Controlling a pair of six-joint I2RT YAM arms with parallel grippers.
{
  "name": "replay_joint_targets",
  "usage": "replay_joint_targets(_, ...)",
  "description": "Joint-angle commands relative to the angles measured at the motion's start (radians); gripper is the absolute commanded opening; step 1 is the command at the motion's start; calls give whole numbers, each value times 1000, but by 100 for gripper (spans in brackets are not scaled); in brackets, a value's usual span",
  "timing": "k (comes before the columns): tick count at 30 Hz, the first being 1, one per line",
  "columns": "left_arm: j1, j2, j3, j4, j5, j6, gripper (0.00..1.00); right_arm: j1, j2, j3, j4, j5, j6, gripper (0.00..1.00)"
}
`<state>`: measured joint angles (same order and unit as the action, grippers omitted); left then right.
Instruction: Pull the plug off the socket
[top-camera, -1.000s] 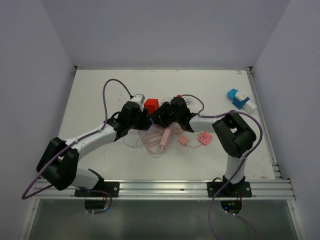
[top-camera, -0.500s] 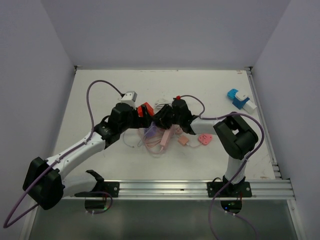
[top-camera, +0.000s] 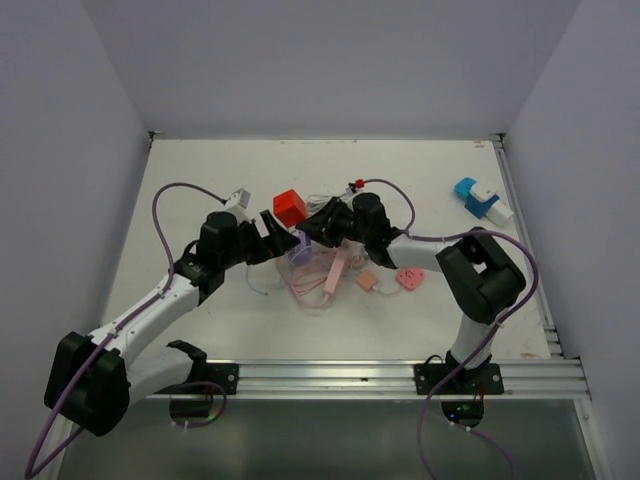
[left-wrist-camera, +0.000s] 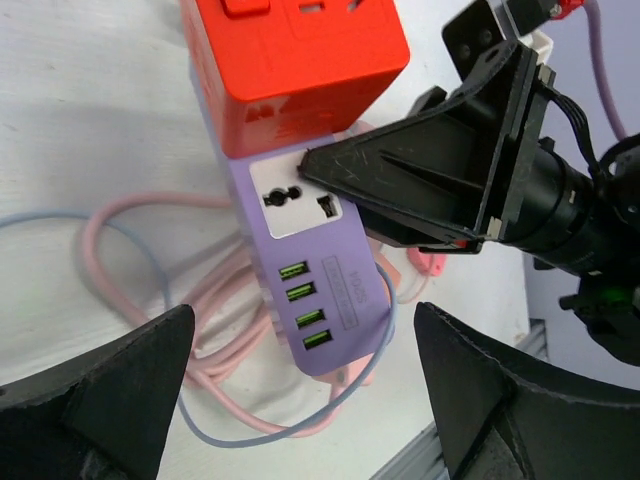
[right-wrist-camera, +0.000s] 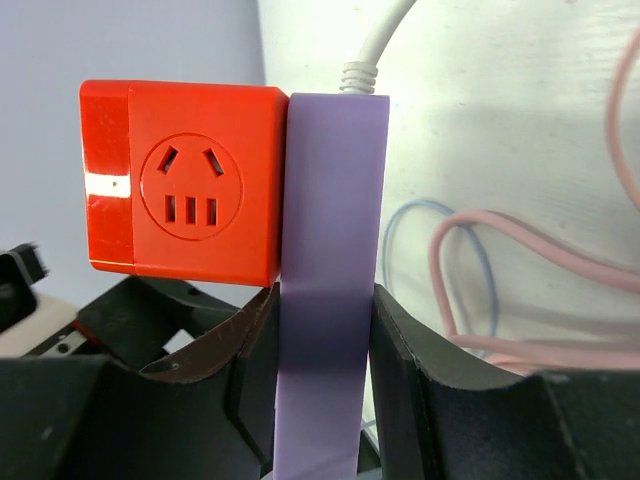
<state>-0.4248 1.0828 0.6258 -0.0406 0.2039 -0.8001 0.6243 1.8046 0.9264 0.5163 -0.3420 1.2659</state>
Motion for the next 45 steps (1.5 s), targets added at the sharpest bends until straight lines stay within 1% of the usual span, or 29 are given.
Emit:
replay_joint_targets(1,3,3,-23,169,124,-99,94,-3,-54,51,252,-72,17,0)
replay_joint_targets(6,3,-12,-32,217,138,-102,92,-8,-67,86,301,-92,18,0)
replay_joint_targets(10,12,-26,-46,248,140,-102,91,-18,-67,98,407,-127,52,0)
replay_joint_targets(17,21,-18,-61,283,146,-123,89,-21,-67,106,504,-163,70,0)
replay_joint_targets(23,32,-20,-86,407,176,-166,84,-21,-59,97,590,-181,96,0)
replay_joint_targets(28,32,-3,-116,559,229,-218,78,-21,-41,92,666,-192,131,0)
replay_joint_targets(30,34,11,-136,628,238,-243,76,-21,-36,97,682,-198,135,0)
replay_joint_targets(33,34,26,-149,689,258,-258,73,-21,-33,98,691,-207,141,0)
replay_joint_targets(35,34,29,-149,712,265,-261,72,-20,-28,100,696,-215,142,0)
replay_joint_targets(37,32,31,-149,740,270,-263,68,-20,-25,97,702,-221,145,0)
replay_joint_targets(38,34,32,-150,752,275,-263,64,-20,-18,97,708,-227,150,0)
replay_joint_targets(45,34,54,-143,841,319,-287,56,-18,18,98,772,-253,181,0)
